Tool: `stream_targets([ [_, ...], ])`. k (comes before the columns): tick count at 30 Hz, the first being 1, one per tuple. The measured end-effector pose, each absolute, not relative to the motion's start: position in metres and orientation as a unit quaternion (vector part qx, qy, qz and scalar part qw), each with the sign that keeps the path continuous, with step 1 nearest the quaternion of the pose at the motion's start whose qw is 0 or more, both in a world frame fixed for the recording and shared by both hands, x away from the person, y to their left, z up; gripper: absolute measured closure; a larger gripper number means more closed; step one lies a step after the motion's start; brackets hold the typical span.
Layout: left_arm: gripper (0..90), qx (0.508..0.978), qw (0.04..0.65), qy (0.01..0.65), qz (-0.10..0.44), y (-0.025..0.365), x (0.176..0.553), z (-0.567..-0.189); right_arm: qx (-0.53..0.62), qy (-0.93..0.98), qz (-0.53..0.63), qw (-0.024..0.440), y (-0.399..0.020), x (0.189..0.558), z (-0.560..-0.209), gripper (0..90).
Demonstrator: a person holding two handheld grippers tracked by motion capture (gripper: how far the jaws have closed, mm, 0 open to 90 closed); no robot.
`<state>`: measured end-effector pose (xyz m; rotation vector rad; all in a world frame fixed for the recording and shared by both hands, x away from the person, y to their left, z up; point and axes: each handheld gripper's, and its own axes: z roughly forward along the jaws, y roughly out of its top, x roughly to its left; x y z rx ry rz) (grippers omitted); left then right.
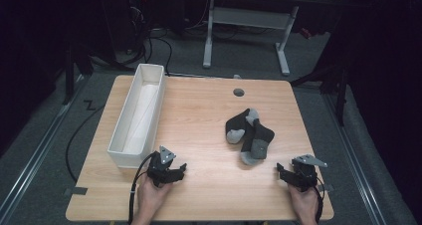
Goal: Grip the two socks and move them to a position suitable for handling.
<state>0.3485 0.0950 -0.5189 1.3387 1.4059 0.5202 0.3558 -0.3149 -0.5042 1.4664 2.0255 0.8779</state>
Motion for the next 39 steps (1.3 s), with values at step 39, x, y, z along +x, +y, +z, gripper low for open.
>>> stream_targets([
  [39, 25.7, 0.563, 0.536, 0.59, 0.217, 0.095, 0.348, -0.519, 0.51, 0.758, 0.33, 0.237, -0.305, 0.357, -0.503, 45.6],
])
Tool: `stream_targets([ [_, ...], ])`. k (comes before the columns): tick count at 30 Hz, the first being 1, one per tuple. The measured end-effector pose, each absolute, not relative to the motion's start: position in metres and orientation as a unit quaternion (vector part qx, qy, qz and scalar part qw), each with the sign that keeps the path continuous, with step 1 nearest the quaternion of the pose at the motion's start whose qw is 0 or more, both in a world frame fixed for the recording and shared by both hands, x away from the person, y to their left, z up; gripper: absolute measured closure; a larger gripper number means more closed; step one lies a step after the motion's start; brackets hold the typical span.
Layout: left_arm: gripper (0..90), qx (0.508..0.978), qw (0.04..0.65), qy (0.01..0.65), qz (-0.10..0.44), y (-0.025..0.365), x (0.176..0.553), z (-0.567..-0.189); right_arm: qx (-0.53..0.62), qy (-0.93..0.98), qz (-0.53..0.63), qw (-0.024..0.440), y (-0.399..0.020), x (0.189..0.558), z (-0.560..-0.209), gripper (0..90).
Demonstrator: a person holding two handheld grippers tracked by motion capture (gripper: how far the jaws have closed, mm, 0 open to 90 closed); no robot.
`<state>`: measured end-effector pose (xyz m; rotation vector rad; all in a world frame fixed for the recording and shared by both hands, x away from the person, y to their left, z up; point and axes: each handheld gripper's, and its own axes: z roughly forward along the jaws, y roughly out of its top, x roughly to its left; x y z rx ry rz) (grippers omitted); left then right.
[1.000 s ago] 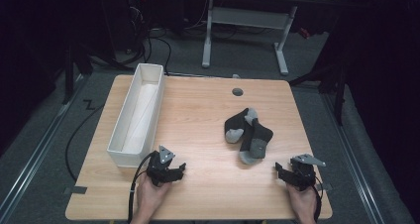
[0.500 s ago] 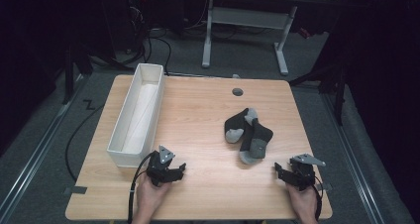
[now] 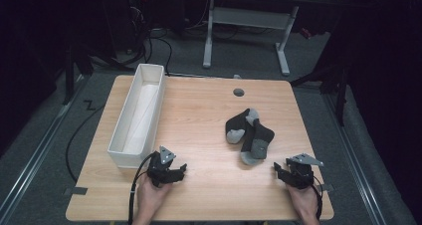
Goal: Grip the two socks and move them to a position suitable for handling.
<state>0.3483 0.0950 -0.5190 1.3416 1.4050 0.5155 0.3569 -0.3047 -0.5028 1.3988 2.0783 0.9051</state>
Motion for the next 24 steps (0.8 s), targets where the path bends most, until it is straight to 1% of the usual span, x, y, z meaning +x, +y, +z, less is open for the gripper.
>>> stream_targets([
  [8, 25.9, 0.564, 0.536, 0.59, 0.217, 0.095, 0.348, -0.519, 0.499, 0.753, 0.351, 0.245, -0.299, 0.355, -0.494, 47.2],
  [24, 25.6, 0.563, 0.534, 0.592, 0.219, 0.096, 0.349, -0.519, 0.463, 0.756, 0.387, 0.253, -0.283, 0.366, -0.46, 42.6],
])
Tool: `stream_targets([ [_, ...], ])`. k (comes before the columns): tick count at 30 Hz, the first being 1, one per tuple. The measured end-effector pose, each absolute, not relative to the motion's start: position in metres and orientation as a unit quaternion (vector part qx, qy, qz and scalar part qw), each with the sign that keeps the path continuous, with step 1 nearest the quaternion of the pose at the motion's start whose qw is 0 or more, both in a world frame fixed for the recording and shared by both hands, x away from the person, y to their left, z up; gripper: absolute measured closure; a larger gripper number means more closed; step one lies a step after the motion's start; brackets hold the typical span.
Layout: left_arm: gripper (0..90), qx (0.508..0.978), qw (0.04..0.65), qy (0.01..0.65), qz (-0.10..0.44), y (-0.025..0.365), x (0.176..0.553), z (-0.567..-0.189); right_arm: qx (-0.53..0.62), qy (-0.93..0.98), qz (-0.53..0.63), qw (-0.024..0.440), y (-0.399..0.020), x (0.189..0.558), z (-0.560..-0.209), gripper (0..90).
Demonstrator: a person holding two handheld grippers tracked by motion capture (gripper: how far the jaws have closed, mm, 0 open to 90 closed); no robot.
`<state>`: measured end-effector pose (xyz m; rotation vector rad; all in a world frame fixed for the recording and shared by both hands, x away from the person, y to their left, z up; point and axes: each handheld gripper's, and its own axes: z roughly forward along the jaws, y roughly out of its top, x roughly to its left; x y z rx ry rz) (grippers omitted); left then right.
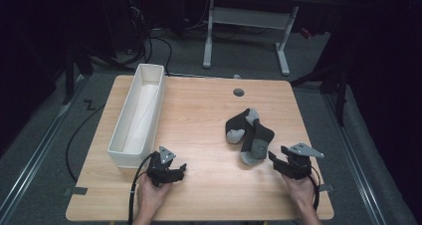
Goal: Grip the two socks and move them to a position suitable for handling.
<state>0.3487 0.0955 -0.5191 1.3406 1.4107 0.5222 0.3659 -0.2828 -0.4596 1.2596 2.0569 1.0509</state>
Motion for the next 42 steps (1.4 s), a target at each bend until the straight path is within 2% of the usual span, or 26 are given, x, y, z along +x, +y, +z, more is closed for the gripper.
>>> stream_targets([
  [16, 25.3, 0.562, 0.534, 0.592, 0.22, 0.096, 0.349, -0.519, 0.426, 0.766, 0.402, 0.264, -0.253, 0.394, -0.424, 38.8],
  [32, 25.3, 0.562, 0.534, 0.592, 0.22, 0.096, 0.349, -0.519, 0.415, 0.787, 0.38, 0.253, -0.225, 0.428, -0.425, 37.7],
  [42, 25.3, 0.562, 0.534, 0.593, 0.219, 0.096, 0.349, -0.519, 0.433, 0.8, 0.343, 0.236, -0.223, 0.442, -0.442, 37.4],
])
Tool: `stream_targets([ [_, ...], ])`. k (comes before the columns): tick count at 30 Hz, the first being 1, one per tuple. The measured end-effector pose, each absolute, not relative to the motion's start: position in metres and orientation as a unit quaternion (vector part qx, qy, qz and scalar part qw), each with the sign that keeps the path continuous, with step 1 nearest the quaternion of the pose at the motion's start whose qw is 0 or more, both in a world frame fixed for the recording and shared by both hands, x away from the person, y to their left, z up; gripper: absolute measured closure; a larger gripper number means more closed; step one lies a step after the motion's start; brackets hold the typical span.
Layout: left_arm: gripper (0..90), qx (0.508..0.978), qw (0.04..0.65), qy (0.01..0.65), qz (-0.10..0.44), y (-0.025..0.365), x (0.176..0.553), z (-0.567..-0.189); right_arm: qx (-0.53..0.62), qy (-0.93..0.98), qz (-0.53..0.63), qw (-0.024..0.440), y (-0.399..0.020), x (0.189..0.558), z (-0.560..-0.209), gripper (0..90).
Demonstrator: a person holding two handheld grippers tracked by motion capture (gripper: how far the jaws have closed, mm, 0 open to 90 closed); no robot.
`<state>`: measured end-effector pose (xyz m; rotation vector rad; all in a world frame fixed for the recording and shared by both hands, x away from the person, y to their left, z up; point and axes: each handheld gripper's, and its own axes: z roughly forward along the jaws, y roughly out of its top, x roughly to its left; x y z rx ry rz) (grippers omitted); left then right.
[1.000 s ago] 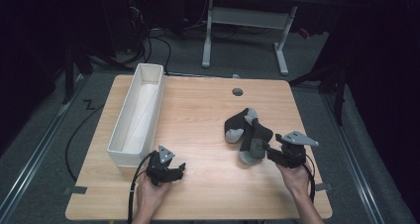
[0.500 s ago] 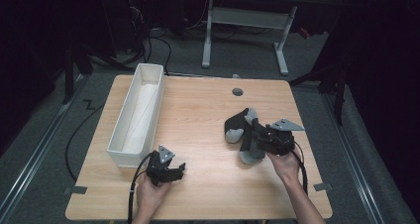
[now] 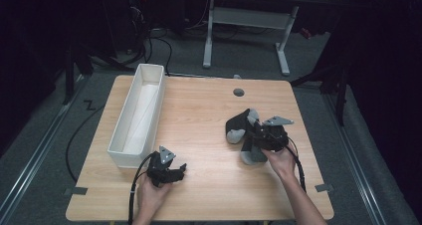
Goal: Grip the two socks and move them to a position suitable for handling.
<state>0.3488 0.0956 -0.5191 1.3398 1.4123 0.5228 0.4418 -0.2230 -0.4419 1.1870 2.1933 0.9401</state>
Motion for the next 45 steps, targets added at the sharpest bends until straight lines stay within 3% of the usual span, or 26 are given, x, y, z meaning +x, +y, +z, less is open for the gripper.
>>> stream_targets([
  [5, 25.3, 0.562, 0.534, 0.592, 0.219, 0.096, 0.349, -0.519, 0.436, 0.802, 0.335, 0.233, -0.222, 0.445, -0.447, 39.4],
  [12, 25.3, 0.562, 0.534, 0.593, 0.219, 0.096, 0.349, -0.519, 0.437, 0.809, 0.325, 0.221, -0.222, 0.448, -0.452, 54.6],
  [13, 25.3, 0.562, 0.534, 0.593, 0.219, 0.096, 0.349, -0.519, 0.437, 0.809, 0.324, 0.221, -0.222, 0.448, -0.453, 62.8],
  [17, 25.4, 0.562, 0.534, 0.592, 0.219, 0.096, 0.349, -0.519, 0.439, 0.809, 0.322, 0.222, -0.223, 0.447, -0.454, 72.7],
  [45, 25.3, 0.562, 0.534, 0.593, 0.219, 0.096, 0.349, -0.519, 0.433, 0.772, 0.395, 0.245, -0.243, 0.419, -0.419, 78.5],
])
